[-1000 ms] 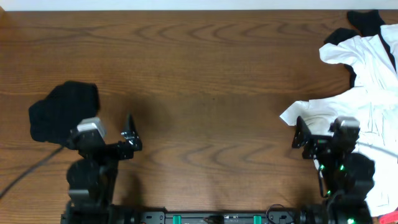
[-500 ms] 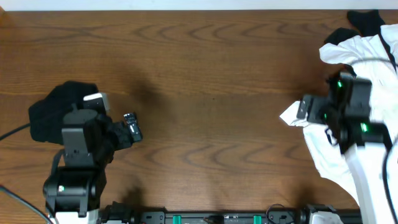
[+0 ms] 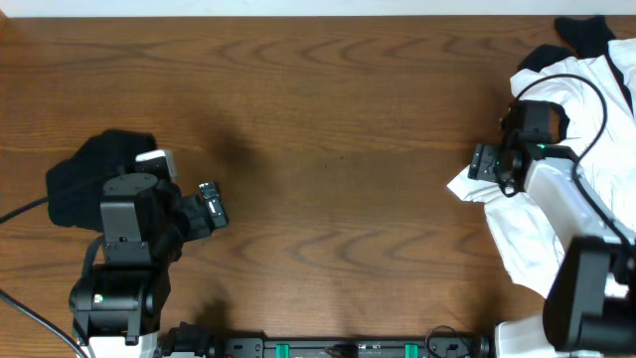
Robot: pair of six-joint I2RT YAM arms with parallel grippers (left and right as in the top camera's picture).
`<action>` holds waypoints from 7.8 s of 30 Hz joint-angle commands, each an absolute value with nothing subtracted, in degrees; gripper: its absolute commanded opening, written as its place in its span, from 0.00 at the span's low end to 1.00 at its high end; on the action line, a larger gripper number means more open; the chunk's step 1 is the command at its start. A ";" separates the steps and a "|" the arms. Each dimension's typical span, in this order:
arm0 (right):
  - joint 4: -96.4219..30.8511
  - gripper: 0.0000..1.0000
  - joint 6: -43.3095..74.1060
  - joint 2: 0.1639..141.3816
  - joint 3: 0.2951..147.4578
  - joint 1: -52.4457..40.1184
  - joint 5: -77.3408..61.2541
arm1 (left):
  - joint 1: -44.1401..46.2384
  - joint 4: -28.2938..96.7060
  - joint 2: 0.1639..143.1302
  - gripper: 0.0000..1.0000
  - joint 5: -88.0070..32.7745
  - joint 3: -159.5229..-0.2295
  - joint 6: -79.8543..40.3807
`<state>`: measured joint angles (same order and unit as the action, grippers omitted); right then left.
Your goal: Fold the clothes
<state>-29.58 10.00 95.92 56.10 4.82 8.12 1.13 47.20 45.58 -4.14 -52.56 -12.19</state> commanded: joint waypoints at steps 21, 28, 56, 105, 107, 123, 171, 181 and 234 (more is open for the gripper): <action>-20.91 0.01 12.97 102.69 58.02 3.95 3.11 | 0.82 47.35 45.34 0.98 -4.34 -53.98 -12.32; -20.73 0.01 9.41 88.25 61.32 -4.08 1.08 | 0.82 47.35 45.34 0.98 -4.34 -53.98 -12.32; -19.97 0.99 15.57 82.94 62.48 -9.80 7.09 | 0.82 47.27 45.36 0.98 -6.52 -53.98 -13.04; -55.09 0.99 18.15 77.91 62.46 9.89 7.05 | 44.34 -7.64 104.20 0.84 -9.52 -53.98 -24.43; -55.09 0.99 18.17 77.91 62.46 9.89 7.05 | 44.34 -9.69 104.86 0.84 -9.54 -53.98 -21.56; -55.11 0.99 18.17 77.91 62.46 9.89 6.81 | 44.47 -14.83 108.66 0.75 -9.37 -53.98 -19.75; -54.98 0.99 18.13 77.91 62.46 9.89 6.00 | 43.59 -7.42 98.67 0.06 -2.46 -53.87 -18.41; -54.57 0.99 18.15 77.91 62.46 9.89 5.98 | 32.16 27.55 72.27 0.06 14.06 -53.87 -17.43; -12.97 0.94 20.14 107.11 61.80 -4.29 -18.09 | 14.85 79.20 54.22 0.06 -32.99 -53.87 0.16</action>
<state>-13.02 18.41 106.19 61.76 -3.49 -17.41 15.05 79.22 54.48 -32.21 -53.41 -1.17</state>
